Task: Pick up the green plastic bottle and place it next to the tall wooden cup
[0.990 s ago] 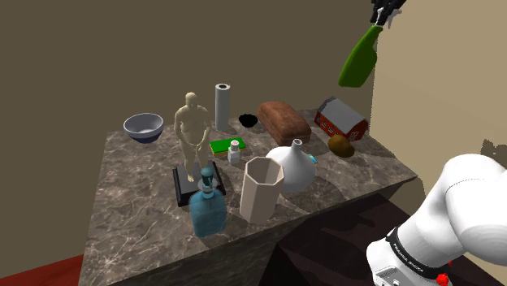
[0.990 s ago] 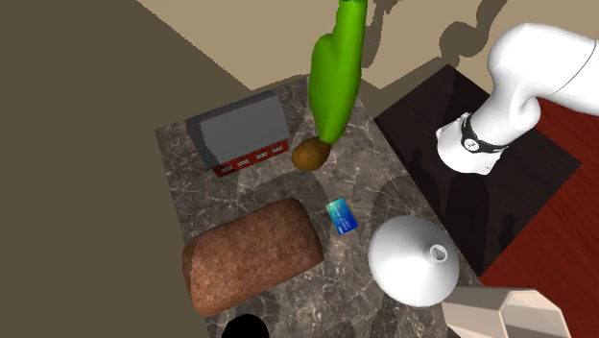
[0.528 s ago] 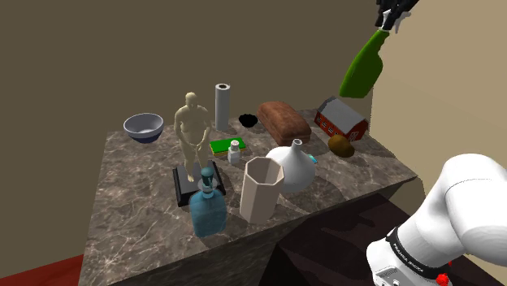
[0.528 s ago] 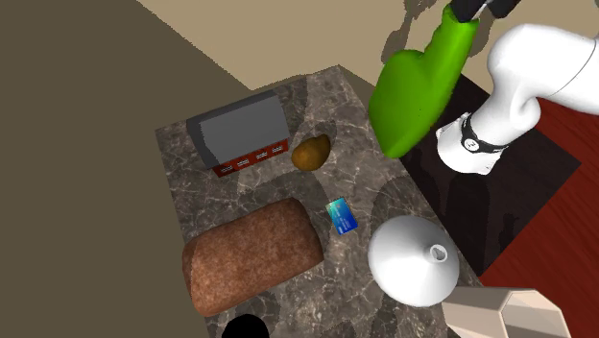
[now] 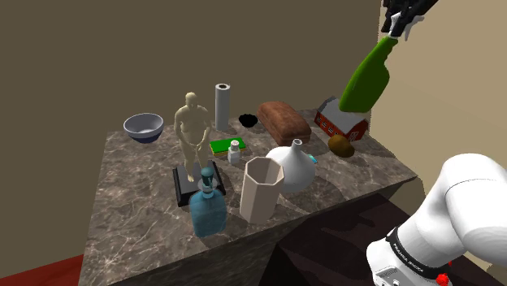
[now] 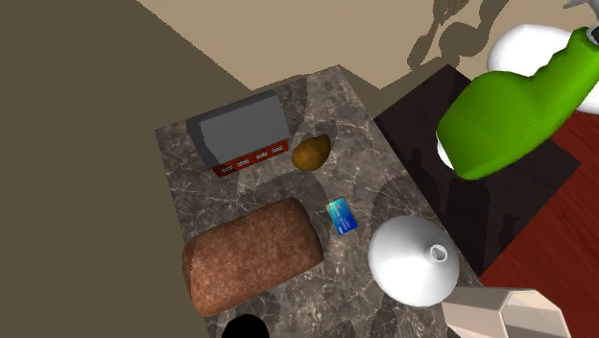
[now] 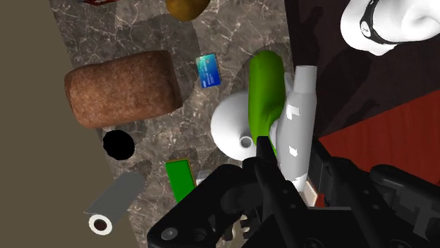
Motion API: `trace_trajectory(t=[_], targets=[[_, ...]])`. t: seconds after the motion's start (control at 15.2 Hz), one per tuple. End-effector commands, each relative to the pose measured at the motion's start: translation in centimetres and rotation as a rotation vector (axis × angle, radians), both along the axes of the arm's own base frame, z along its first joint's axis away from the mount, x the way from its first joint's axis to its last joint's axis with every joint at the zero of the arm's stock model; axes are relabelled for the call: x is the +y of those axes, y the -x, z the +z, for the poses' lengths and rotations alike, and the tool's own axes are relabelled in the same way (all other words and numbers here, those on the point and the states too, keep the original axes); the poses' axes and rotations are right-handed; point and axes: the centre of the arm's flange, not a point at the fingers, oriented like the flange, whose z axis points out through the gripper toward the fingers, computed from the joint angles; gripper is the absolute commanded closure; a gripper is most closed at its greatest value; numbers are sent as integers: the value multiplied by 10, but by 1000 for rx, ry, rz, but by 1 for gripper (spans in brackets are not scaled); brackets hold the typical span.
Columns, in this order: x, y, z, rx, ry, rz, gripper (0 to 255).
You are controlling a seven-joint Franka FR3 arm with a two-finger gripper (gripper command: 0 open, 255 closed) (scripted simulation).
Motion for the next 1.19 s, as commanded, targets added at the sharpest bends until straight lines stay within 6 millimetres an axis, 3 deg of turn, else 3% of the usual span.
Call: trace_trajectory(t=[0.0,0.46,1.12], targets=[[25,15,0,0,0,-2,255],[96,62,1,0,0,-2,255],[96,62,-52,0,0,-2,255]])
